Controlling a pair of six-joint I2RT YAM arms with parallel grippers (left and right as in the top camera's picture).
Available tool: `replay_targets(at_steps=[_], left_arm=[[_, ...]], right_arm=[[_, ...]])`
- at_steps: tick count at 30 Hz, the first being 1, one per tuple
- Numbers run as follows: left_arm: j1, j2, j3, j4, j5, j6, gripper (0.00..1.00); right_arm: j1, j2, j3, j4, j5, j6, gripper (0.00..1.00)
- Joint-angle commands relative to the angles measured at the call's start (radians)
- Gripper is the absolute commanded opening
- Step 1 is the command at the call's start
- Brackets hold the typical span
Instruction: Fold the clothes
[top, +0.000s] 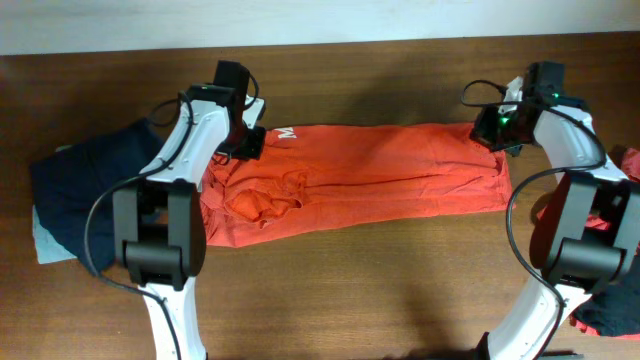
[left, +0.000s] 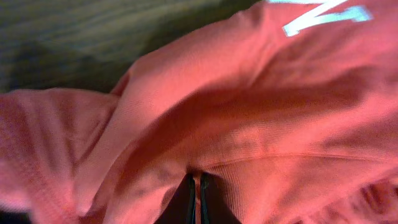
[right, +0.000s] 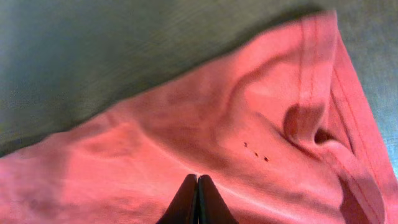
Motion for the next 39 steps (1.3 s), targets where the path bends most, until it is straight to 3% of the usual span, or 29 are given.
replay_targets(at_steps=[1, 6, 11, 18, 22, 25, 26, 30, 31, 34, 37, 39], left_arm=[[-0.001, 0.032, -0.002, 0.057, -0.008, 0.040, 0.05], [-0.001, 0.085, -0.002, 0.163, -0.056, 0.054, 0.05], [0.000, 0.151, -0.002, 0.178, -0.068, 0.058, 0.05], [0.031, 0.166, -0.002, 0.193, -0.206, 0.058, 0.05], [0.051, 0.165, 0.027, 0.195, -0.206, 0.058, 0.05], [0.049, 0.162, 0.141, 0.141, -0.206, 0.061, 0.06], [0.045, 0.160, 0.187, 0.115, -0.206, 0.061, 0.09], [0.034, 0.152, 0.459, -0.100, -0.205, 0.060, 0.45], [0.034, 0.152, 0.507, -0.155, -0.205, 0.060, 0.47], [0.034, 0.152, 0.615, -0.317, -0.200, 0.002, 0.46], [0.031, 0.152, 0.618, -0.442, -0.070, -0.019, 0.16], [0.025, 0.152, 0.586, -0.478, -0.028, -0.018, 0.14]], right_arm=[[0.010, 0.025, 0.005, -0.101, 0.233, 0.153, 0.04], [0.011, 0.031, -0.035, -0.132, 0.274, 0.154, 0.04], [0.009, 0.064, -0.048, -0.114, 0.339, 0.155, 0.04], [-0.064, 0.077, -0.051, -0.175, 0.503, 0.144, 0.04], [-0.134, 0.077, -0.043, -0.182, 0.439, 0.134, 0.04], [-0.154, 0.071, -0.002, -0.190, 0.264, 0.007, 0.06], [-0.155, 0.064, 0.023, -0.210, 0.231, 0.004, 0.08], [-0.151, -0.006, 0.134, -0.288, 0.119, -0.018, 0.13], [-0.151, -0.024, 0.153, -0.307, 0.095, -0.018, 0.13], [-0.134, -0.072, 0.180, -0.344, -0.003, -0.023, 0.13], [-0.059, -0.074, 0.174, -0.359, -0.135, -0.125, 0.13], [0.026, -0.073, 0.162, -0.359, -0.134, -0.191, 0.18]])
